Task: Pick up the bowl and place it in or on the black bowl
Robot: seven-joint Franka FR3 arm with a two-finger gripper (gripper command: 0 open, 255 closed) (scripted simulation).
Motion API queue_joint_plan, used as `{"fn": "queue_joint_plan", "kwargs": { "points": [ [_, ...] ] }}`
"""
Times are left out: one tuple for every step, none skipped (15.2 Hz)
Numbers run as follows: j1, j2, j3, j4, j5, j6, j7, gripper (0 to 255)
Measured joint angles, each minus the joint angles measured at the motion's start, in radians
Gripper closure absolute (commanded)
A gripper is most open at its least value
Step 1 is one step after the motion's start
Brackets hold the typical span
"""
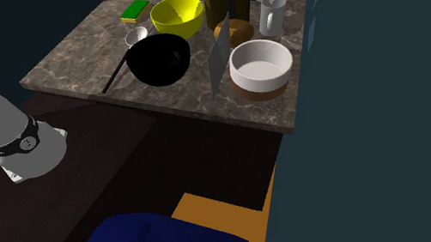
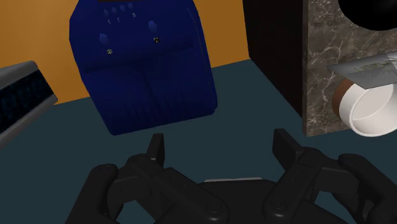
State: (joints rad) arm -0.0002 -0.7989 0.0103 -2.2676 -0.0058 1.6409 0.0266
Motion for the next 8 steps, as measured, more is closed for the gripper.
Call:
{"fn": "queue_joint_plan", "kwargs": {
  "points": [
    [0.0,0.0,0.0,0.0,0.0,0.0,0.0,0],
    [0.003,0.009,0.01,-0.006,0.006,0.014,0.011,0],
    [0.006,0.013,0.022,-0.017,0.012,0.029,0.023,0],
    [0.011,0.017,0.036,-0.032,0.02,0.046,0.037,0],
    [0.015,0.03,0.05,-0.04,0.027,0.066,0.053,0],
    [0.02,0.044,0.068,-0.052,0.036,0.09,0.07,0],
    [0.025,0.056,0.085,-0.066,0.044,0.115,0.087,0],
    [0.03,0.067,0.101,-0.081,0.053,0.141,0.104,0]
  ]
}}
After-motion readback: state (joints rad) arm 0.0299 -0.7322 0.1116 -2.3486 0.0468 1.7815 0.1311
